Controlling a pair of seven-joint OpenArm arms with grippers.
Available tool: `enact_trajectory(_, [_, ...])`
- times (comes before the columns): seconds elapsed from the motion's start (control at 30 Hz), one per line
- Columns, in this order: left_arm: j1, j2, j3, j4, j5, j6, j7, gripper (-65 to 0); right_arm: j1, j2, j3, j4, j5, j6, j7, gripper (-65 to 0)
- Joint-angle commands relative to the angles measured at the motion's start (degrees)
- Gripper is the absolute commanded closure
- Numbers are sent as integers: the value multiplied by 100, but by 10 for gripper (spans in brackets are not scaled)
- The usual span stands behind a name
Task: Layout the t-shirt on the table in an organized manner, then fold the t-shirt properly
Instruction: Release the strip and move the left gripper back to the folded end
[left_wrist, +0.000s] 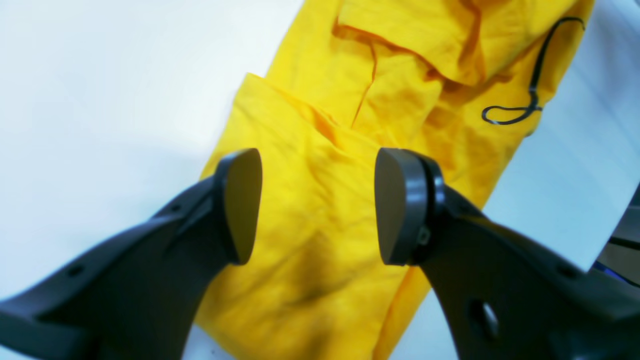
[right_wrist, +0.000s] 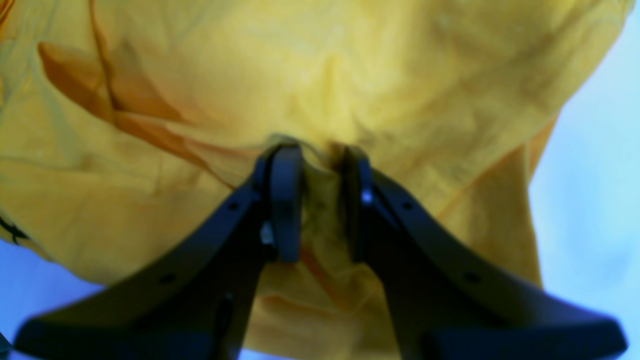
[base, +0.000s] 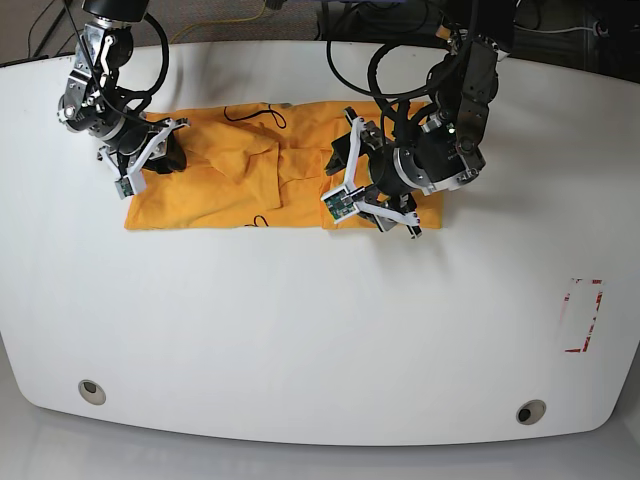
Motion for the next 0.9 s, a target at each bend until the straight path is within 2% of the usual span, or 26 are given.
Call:
enact_trajectory(0.0, [-142,1,-271,136,-38,-3,-79,-338,-52,34,-6,-12,-185,-7,-396,-138])
enact_trajectory(0.23, [-150,1,-1677,92,-29,-3,-106,-336,-34,34,3,-12,-177,-7,-396,-138])
enact_trajectory(0.4, [-115,-8,-2486,48,-29,-3,-114,-256,-25,34,3,-12,-177,-7,-396,-136])
enact_trajectory(0.53, [-45,-237,-2574,-163,-29,-3,-114,-147,-25,34,3,-12,-177,-7,-396,-136])
enact_trajectory(0.63, [25,-307,-2574,-356,-38,-3,-176,-103,-25,25,3,-12,-177,-7,-396,-136])
enact_trajectory(0.87, [140,-333,-2574,-919,-11,-3,-501,-97,-25,16,3,-12,-177,-7,-396,-136])
